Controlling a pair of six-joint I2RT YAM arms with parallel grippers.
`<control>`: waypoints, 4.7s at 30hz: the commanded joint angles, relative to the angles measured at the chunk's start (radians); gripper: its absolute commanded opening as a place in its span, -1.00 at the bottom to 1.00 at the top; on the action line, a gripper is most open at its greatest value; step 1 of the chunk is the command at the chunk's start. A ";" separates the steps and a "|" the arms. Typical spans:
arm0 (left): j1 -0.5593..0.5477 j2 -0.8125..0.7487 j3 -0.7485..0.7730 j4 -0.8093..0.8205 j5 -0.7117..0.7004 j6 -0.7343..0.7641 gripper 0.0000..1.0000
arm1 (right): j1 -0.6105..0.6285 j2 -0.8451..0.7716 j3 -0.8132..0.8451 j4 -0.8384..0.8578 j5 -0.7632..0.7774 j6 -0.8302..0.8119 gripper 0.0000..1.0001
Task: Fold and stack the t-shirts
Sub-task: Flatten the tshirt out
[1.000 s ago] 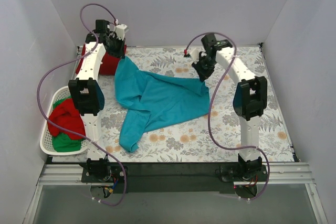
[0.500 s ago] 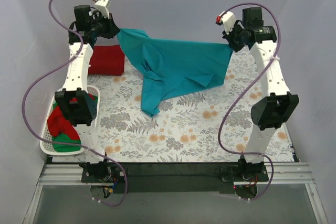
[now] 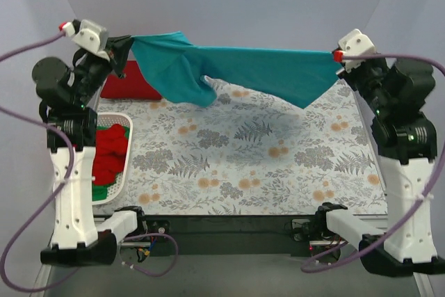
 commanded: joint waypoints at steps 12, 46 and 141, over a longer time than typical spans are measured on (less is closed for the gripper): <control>0.008 -0.293 0.009 0.041 -0.240 0.107 -1.00 | -0.009 -0.214 0.085 0.193 0.174 -0.121 -0.97; -0.152 0.784 0.070 -0.093 -0.210 0.145 -1.00 | -0.090 0.596 -0.296 0.536 -0.081 -0.284 -0.97; -0.264 0.865 0.206 -0.231 -0.442 0.142 -1.00 | -0.101 0.696 -0.345 0.485 -0.165 -0.315 -0.97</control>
